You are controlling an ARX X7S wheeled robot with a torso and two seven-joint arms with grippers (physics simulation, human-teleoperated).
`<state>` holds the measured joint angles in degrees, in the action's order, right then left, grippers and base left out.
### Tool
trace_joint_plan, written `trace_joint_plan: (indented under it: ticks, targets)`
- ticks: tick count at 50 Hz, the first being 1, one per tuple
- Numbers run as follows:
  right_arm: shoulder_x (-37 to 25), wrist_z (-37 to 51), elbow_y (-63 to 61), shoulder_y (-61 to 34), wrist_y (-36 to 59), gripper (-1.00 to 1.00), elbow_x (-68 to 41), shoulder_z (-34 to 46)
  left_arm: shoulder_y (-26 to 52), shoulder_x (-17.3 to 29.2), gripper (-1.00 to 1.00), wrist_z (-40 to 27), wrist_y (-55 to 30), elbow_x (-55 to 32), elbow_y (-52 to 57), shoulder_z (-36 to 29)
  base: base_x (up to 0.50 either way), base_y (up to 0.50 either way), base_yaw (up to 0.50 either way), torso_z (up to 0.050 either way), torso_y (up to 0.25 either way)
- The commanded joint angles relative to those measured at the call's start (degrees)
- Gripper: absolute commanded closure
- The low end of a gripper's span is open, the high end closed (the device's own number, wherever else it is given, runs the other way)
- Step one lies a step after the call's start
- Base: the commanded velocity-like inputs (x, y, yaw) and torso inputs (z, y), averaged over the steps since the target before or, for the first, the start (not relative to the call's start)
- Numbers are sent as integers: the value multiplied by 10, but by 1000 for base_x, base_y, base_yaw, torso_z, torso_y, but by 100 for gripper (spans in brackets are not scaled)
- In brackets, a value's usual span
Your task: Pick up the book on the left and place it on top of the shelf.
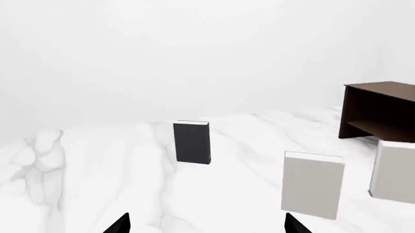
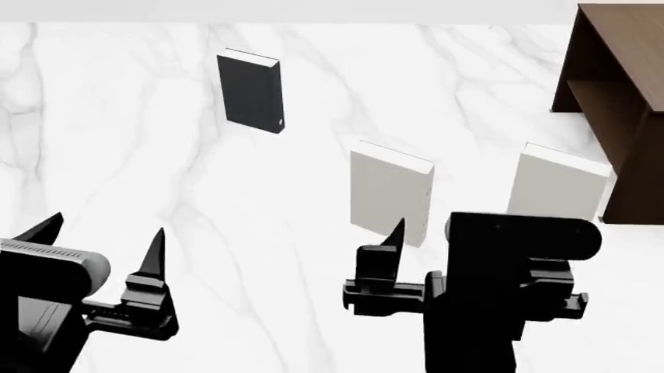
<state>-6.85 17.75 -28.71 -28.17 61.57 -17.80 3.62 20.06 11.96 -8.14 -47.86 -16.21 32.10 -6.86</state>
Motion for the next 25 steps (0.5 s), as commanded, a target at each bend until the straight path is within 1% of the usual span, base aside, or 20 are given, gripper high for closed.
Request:
trace_joint_plan:
  ticks: [1, 3, 4, 6, 7, 9, 11, 13, 14, 22, 25]
  targets:
    - [28, 27, -5, -163, 198, -100, -29, -56, 108, 2, -100, -5, -144, -29, 55, 23, 0, 0, 0, 0, 0]
    - [20, 26, 2, -179, 218, -100, -32, -46, 119, 2, -100, -4, -153, -34, 56, 26, 0, 0, 0, 0, 0]
    - [19, 11, 6, -182, 213, -100, -43, -49, 127, 3, -100, -4, -158, -35, 55, 26, 0, 0, 0, 0, 0]
    - [15, 27, 10, -185, 214, -100, -31, -37, 131, 4, -100, -4, -160, -35, 54, 25, 0, 0, 0, 0, 0]
    - [12, 19, 0, -178, 197, -100, -36, -35, 132, 4, -100, -4, -160, -36, 53, 26, 0, 0, 0, 0, 0]
    - [13, 22, 2, -179, 204, -100, -37, -37, 132, 6, -100, -3, -157, -36, 50, 27, 0, 0, 0, 0, 0]
    - [2, 29, 3, -174, 180, -100, -25, -15, 131, 7, -100, -3, -154, -36, 47, 28, 0, 0, 0, 0, 0]
    - [4, 25, 2, -174, 184, -100, -31, -18, 130, 8, -100, -4, -153, -36, 46, 29, 0, 0, 0, 0, 0]
    - [-4, 28, -2, -170, 166, -100, -23, -4, 130, 8, -100, -4, -153, -36, 46, 29, 0, 0, 0, 0, 0]
    - [1, 11, -9, -188, 202, -100, -53, -27, 136, 10, -100, -6, -157, -40, 47, 31, 13, 0, 0, 0, 0]
    - [3, 10, -10, -190, 205, -100, -59, -33, 139, 10, -100, -7, -158, -41, 48, 33, 371, 0, 0, 0, 0]
